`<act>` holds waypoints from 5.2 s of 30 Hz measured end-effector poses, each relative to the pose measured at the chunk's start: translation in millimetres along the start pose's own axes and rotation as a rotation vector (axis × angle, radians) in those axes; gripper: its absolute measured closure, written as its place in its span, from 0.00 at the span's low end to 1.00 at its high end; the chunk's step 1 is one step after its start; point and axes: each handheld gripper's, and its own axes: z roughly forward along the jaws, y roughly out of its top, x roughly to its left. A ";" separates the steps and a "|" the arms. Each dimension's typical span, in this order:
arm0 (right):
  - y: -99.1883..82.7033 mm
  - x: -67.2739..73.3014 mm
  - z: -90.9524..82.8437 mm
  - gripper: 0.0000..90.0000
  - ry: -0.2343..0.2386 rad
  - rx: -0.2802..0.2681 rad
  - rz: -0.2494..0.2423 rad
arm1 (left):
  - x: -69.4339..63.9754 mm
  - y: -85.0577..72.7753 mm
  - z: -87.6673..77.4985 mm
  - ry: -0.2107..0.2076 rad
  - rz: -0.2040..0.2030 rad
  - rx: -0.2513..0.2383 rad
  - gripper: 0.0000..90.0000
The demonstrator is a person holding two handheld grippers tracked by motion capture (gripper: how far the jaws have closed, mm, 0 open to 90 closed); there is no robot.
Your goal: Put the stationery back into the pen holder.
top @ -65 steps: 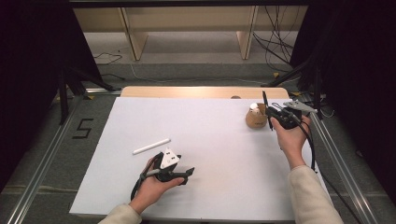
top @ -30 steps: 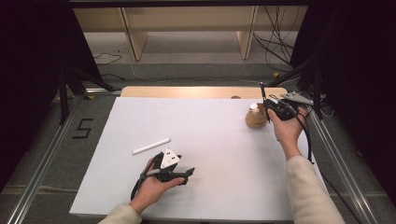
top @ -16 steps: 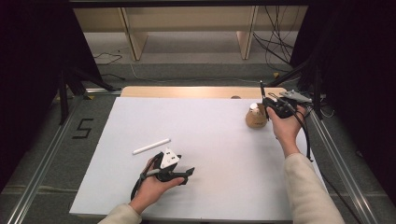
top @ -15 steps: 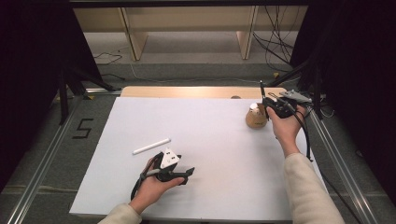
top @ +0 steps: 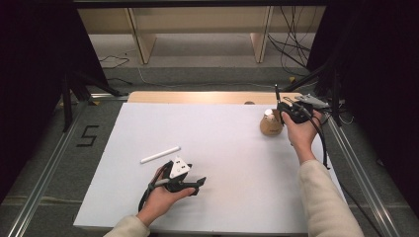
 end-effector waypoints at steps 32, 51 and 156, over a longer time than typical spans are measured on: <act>11.0 1.3 12.1 0.88 -0.008 -0.023 -0.012 | -0.7 0.1 0.6 -0.002 -0.005 -0.002 0.34; 10.0 1.1 19.5 0.88 -0.021 -0.025 -0.016 | -0.9 0.1 1.3 -0.004 -0.003 -0.002 0.34; -19.1 1.2 -21.1 0.59 -0.035 0.050 -0.067 | -1.4 -0.1 1.0 -0.004 -0.010 -0.001 0.35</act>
